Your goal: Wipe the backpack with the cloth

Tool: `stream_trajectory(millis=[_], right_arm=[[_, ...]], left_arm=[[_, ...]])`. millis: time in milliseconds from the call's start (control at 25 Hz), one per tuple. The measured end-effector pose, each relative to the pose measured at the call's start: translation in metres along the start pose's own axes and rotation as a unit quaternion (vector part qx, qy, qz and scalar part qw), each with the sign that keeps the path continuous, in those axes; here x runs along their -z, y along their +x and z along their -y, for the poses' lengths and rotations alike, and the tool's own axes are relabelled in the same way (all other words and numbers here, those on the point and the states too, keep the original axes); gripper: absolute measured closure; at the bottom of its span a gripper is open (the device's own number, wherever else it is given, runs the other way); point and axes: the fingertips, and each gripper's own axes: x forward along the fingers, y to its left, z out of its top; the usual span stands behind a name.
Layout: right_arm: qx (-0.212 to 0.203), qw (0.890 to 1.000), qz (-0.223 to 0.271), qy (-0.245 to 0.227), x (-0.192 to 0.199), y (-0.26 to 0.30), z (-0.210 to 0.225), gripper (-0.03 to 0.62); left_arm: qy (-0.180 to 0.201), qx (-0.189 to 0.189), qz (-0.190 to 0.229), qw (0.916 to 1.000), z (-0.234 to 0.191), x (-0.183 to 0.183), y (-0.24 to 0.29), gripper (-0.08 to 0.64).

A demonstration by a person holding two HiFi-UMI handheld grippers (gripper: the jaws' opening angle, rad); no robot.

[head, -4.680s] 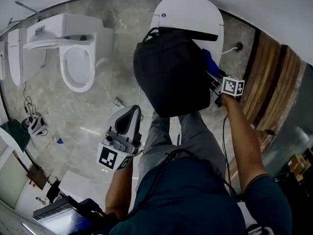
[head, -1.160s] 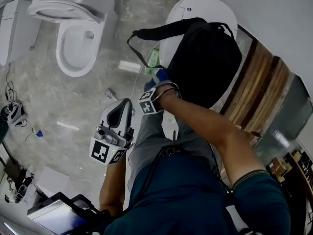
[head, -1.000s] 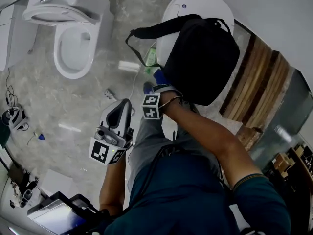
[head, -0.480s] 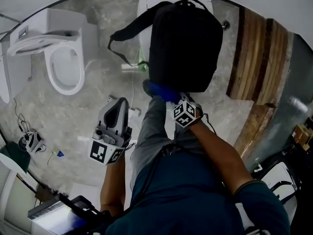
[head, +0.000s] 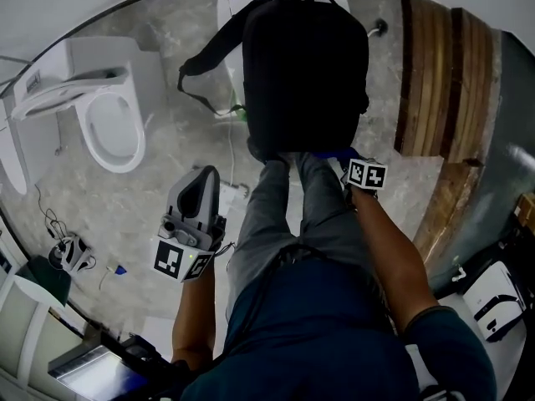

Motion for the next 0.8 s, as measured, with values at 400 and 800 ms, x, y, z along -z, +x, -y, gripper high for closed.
stream_trajectory(millis=[400, 800], right_arm=[[-0.116, 0.877, 0.184, -0.429, -0.107, -0.055, -0.181, 0.578], [-0.020, 0.742, 0.102, -0.663, -0.157, -0.018, -0.285, 0.578]], left_arm=[[-0.010, -0.014, 0.009, 0.9998, -0.004, -0.002, 0.005, 0.557], [-0.013, -0.030, 0.013, 0.9994, -0.014, -0.009, 0.014, 0.557]])
